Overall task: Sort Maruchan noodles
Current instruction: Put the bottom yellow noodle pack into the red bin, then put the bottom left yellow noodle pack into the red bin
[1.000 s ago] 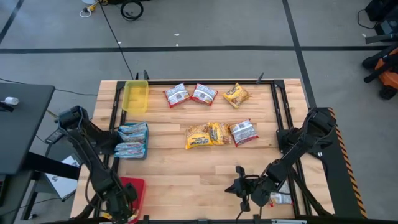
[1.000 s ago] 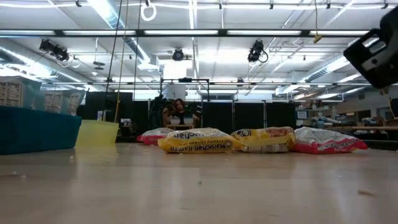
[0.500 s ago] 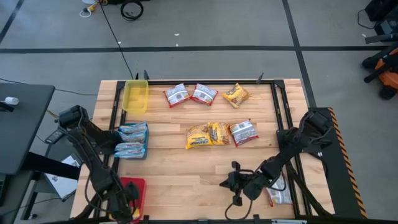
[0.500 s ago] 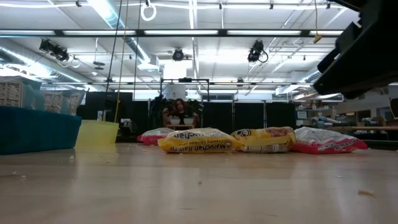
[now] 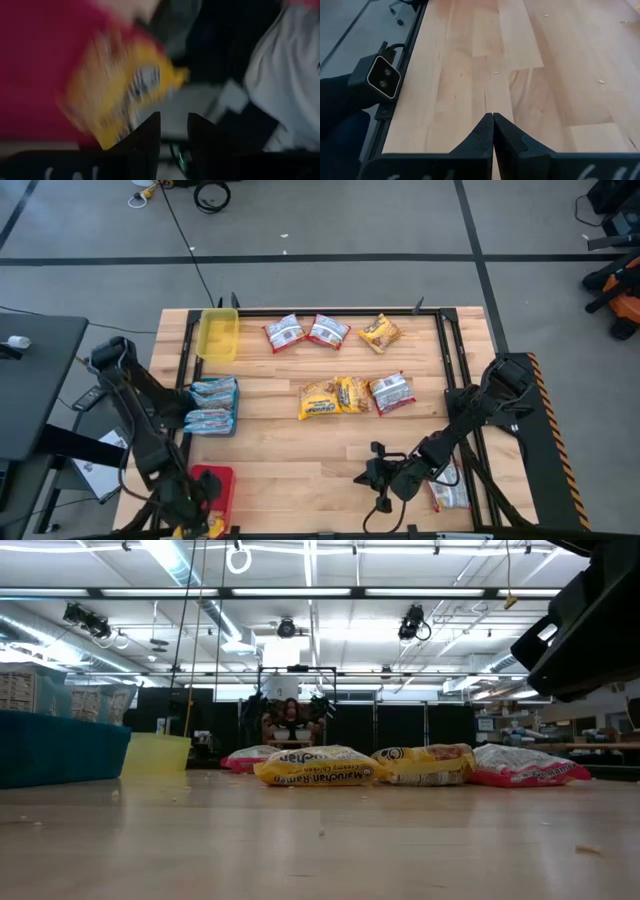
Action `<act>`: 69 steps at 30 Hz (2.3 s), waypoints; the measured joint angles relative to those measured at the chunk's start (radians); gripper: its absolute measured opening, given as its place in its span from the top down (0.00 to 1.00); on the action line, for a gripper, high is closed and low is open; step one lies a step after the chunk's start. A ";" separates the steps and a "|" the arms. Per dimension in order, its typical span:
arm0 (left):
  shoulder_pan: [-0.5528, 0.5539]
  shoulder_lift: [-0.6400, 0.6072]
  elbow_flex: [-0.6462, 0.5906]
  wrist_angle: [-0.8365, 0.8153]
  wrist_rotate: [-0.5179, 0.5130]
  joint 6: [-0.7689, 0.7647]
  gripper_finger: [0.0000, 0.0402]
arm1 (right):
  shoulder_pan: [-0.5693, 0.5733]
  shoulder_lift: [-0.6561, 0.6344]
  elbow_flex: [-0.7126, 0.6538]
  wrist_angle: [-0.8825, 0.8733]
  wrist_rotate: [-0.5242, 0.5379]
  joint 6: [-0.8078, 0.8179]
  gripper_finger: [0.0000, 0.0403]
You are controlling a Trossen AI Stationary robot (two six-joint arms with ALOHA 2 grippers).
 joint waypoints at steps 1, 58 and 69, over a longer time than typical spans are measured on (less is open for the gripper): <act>0.006 -0.018 0.000 -0.026 -0.066 0.045 0.75 | 0.000 0.000 0.000 0.000 -0.006 0.000 0.97; 0.748 0.783 0.247 0.348 -1.020 1.566 0.39 | 0.053 -0.207 0.001 -0.519 0.169 0.196 0.97; 0.808 0.791 0.246 0.293 -0.984 1.512 0.85 | 0.054 -0.207 0.001 -0.411 0.077 0.203 0.97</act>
